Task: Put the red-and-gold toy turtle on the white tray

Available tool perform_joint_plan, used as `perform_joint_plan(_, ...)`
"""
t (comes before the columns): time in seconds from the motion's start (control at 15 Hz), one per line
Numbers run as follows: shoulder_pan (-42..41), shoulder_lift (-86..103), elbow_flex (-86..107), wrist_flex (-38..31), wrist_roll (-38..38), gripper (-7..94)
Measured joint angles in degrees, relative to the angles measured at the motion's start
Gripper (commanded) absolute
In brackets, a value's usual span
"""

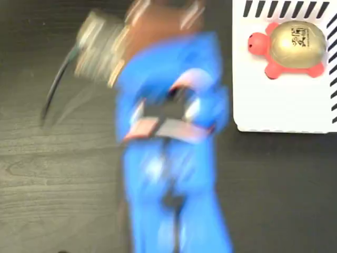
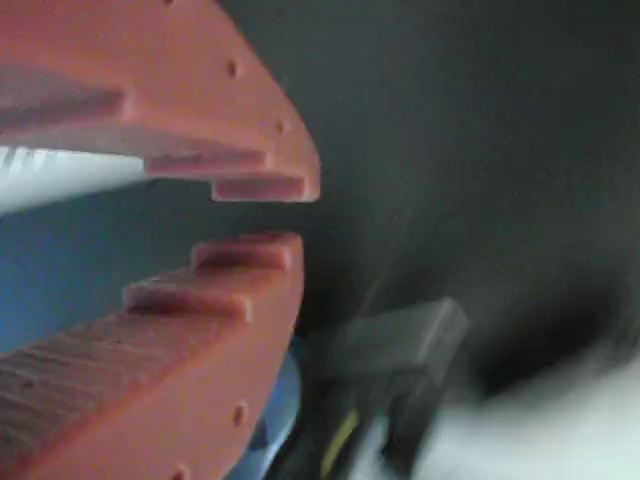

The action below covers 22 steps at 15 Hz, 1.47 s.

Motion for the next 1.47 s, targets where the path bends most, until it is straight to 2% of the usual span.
perform_joint_plan(0.13, 0.09, 12.13, 16.00, 0.18, -0.79, 0)
perform_joint_plan(0.33, 0.09, 28.12, 39.02, -3.08, -3.25, 0)
perform_joint_plan(0.53, 0.70, 40.08, 49.13, -1.14, -4.39, 0)
perform_joint_plan(0.93, 2.29, 63.28, 56.95, 12.83, -6.50, 0)
perform_joint_plan(1.47, 2.64, 66.71, 57.22, 13.45, -6.50, 0)
